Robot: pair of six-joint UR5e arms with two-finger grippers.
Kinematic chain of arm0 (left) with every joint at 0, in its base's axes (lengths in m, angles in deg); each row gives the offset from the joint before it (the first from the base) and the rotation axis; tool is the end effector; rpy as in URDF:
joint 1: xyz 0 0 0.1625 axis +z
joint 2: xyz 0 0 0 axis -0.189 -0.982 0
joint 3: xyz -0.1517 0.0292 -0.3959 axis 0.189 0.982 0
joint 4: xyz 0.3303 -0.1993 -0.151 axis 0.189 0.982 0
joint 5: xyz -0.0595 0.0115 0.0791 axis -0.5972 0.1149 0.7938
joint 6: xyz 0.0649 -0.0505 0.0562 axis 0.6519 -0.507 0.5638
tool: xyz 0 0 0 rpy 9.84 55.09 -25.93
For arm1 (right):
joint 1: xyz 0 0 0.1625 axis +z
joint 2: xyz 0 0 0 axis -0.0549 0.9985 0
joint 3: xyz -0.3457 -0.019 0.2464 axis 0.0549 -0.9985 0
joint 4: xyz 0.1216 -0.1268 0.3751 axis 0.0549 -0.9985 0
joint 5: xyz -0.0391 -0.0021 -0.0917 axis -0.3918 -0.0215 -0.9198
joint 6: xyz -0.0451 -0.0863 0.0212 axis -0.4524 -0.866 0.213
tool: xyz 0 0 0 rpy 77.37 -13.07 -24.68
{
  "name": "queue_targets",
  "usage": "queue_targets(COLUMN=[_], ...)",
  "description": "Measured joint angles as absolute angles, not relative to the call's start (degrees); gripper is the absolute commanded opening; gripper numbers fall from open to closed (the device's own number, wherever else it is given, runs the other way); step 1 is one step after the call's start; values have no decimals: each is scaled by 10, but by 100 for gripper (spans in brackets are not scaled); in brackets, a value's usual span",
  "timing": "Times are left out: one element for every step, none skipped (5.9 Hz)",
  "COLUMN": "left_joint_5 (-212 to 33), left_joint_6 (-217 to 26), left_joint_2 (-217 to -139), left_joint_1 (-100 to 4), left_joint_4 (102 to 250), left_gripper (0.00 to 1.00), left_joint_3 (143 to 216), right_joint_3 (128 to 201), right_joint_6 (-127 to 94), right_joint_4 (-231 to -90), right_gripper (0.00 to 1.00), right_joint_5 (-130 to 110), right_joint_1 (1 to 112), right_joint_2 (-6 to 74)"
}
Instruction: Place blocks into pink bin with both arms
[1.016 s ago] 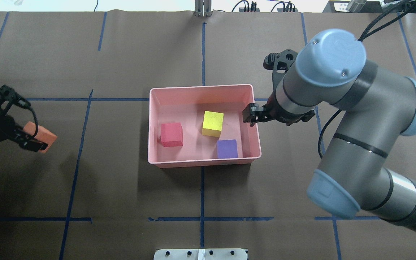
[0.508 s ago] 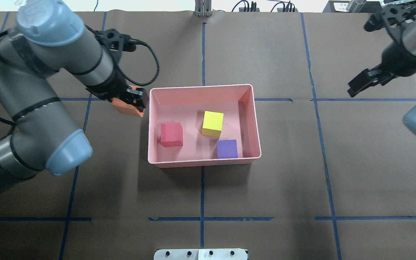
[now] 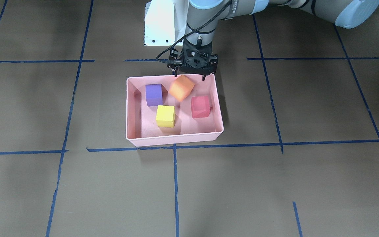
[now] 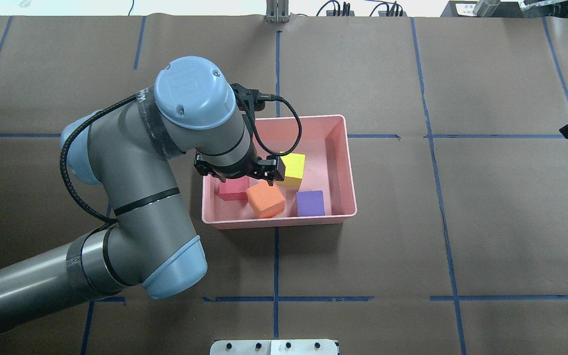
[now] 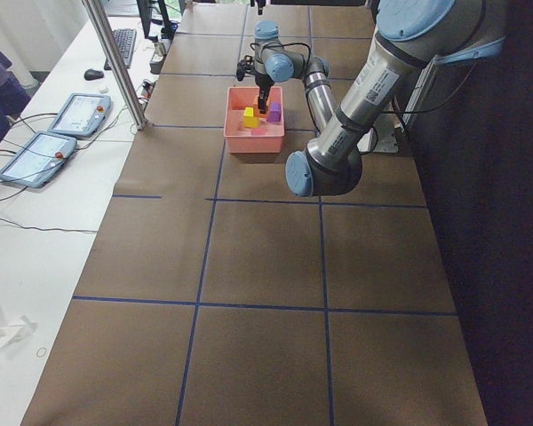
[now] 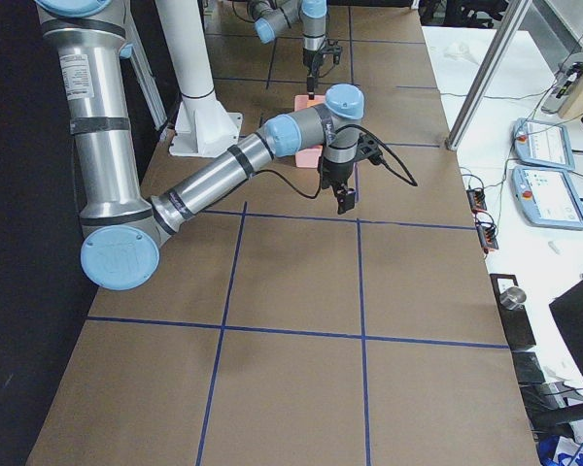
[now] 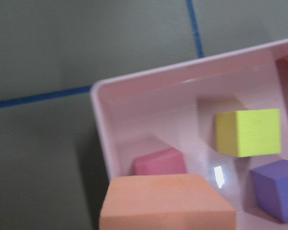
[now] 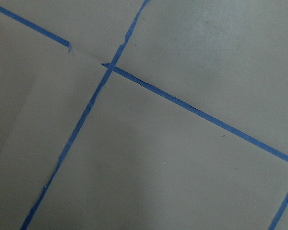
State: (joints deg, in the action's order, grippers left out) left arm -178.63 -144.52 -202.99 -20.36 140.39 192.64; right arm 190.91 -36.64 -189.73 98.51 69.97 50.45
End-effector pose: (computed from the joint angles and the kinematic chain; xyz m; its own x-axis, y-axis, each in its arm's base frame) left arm 0.4953 -0.4154 0.1199 0.6223 0.1067 -0.7755 -0.0174 0.9923 0.1226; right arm -0.0736 -0.4743 0.4110 0.6414 -0.4651 0.6101 0.3171 0.8849 0.3412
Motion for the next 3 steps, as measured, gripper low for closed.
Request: queue_targets(left_joint_5=[-1790,-1814,-1845], left_joint_6=[-1409,-1330,-1233], left_joint_2=[-1996,-1940,-1884], left_joint_1=[-210,-242,-287], left_joint_4=[1403,1402,1402], left_gripper=[100,100,100], left_joint_3=[1956,1994,2016], right_joint_3=[1913,1914,1914], right_joint_6=[-400,-439,-480], right_joint_4=[-1897,-1897,-1897], right_gripper=[100,100,100], right_joint_5=[986,987,986], right_joint_1=[716,739,765], right_joint_2=[531,562,596])
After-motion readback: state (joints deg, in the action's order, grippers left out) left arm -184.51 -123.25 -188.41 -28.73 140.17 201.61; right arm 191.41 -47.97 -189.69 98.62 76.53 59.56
